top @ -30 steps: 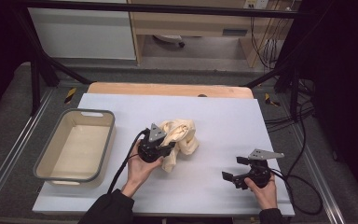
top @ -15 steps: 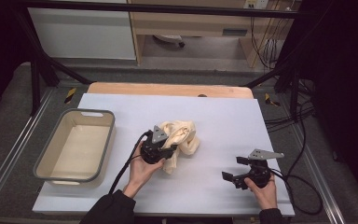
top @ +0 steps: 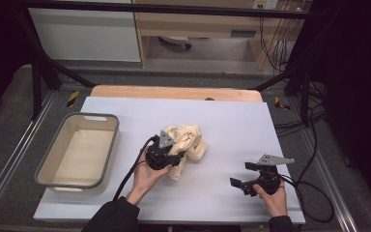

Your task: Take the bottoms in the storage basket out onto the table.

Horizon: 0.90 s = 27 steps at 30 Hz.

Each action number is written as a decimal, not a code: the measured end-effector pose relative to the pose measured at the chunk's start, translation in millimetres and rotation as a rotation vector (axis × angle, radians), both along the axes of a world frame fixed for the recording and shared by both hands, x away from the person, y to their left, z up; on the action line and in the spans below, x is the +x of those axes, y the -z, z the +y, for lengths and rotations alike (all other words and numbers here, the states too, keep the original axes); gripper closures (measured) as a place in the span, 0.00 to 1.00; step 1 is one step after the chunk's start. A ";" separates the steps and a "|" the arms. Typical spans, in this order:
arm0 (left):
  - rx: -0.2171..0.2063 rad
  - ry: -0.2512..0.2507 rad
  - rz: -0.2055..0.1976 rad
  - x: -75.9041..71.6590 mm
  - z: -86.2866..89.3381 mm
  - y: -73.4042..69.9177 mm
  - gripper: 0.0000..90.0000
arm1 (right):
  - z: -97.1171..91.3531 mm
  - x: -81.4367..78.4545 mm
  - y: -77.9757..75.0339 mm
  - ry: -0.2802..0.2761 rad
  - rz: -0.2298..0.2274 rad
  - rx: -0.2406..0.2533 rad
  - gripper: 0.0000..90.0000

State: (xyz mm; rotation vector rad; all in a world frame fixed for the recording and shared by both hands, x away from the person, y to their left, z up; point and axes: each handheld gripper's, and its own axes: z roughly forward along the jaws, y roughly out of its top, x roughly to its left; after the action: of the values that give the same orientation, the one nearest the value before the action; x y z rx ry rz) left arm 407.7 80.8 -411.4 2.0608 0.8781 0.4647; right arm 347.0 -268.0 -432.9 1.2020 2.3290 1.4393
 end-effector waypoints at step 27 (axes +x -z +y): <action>-0.008 0.025 0.051 2.7 7.9 -11.3 0.22 | 0.0 0.0 0.1 -0.001 0.000 0.002 0.01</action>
State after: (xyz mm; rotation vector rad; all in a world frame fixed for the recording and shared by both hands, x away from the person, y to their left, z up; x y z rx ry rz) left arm 410.4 88.8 -400.1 2.0819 0.8815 0.3954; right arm 347.0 -268.0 -433.0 1.2015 2.3292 1.4419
